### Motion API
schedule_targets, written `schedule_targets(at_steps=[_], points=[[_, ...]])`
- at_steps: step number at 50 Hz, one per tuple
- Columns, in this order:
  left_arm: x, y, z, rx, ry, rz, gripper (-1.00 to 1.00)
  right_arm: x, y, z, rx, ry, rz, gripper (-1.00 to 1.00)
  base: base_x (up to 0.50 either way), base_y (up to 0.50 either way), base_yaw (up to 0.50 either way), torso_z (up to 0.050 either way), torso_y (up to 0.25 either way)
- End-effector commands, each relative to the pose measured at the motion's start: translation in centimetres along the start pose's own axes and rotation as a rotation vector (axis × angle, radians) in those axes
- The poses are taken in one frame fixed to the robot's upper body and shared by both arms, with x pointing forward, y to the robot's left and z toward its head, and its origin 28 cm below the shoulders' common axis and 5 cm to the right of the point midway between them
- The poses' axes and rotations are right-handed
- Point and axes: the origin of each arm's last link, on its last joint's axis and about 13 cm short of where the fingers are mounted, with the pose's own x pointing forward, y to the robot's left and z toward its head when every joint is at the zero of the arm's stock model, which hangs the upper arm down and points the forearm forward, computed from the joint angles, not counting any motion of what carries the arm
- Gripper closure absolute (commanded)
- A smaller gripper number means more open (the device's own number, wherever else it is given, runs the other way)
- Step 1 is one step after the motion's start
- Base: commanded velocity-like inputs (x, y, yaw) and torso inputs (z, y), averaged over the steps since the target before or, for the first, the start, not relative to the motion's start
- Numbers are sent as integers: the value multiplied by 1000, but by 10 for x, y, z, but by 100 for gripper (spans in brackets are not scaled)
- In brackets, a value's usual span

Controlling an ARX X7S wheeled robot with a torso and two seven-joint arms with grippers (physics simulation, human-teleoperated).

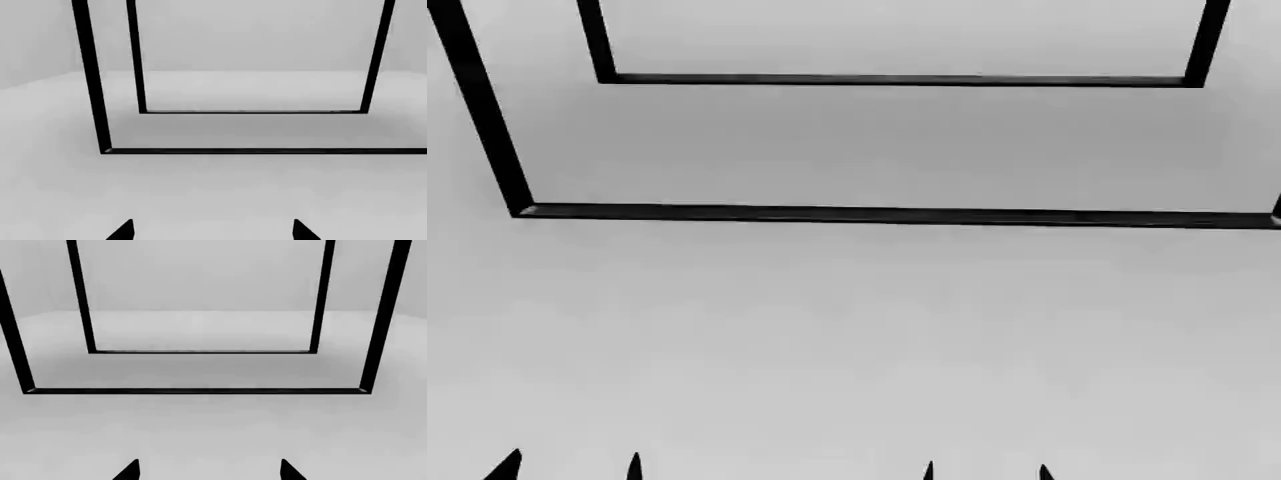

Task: Pick up the book and place it in the back compartment of the caddy.

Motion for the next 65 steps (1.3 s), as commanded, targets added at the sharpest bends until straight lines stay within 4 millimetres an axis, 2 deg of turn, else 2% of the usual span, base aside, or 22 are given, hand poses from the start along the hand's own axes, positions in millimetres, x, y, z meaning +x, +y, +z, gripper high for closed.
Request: schedule_targets(at_steps=[1, 15, 17, 22, 24, 25, 27, 31, 36, 46, 52, 60, 65], points=[[0, 0, 0, 0, 0, 0, -100, 0, -2, 0, 0, 0, -13, -100, 0, 0, -3, 0, 0], [1, 2, -1, -1, -1, 29, -100, 2, -2, 0, 40, 2, -4, -100, 0, 0, 0, 0, 0], [-1, 4, -2, -46, -29, 55, -100, 1, -1, 0, 42, 1, -3, -100, 0, 0, 0, 0, 0], [-1, 4, -2, -20, -33, 29, -100, 1, -2, 0, 46, 0, -5, -100, 0, 0, 0, 0, 0], [-5, 5, 0, -63, -85, 21, -100, 1, -2, 0, 47, 0, -5, -100, 0, 0, 0, 0, 0], [-4, 5, 0, -19, -46, 24, -100, 2, -2, 0, 46, 0, -5, -100, 0, 0, 0, 50, 0], [-3, 4, 3, -52, -42, -4, -100, 2, -3, 2, 37, 0, -8, -100, 0, 0, 0, 50, 0], [2, 4, 13, -28, -69, -13, -100, 3, -4, 17, 5, -16, 1, -100, 0, 0, 0, 50, 0], [12, 2, 34, 3, -110, -22, -100, 7, -7, 46, -31, -67, -9, -100, 0, 0, 0, 50, 0], [28, 3, 75, -35, -169, -31, -100, 14, -14, 98, -65, -166, -21, -100, 0, 0, 0, 50, 0], [41, 7, 101, -48, -209, -13, -100, 17, -19, 118, -61, -217, -36, -100, 0, 0, 0, 50, 0], [51, 14, 124, -40, -253, -11, -100, 15, -26, 148, -71, -288, -70, -100, 0, 0, 0, 50, 0], [52, 18, 129, -14, -275, 8, -100, 16, -32, 152, -86, -299, -88, -100, 0, 0, 0, 50, 0]])
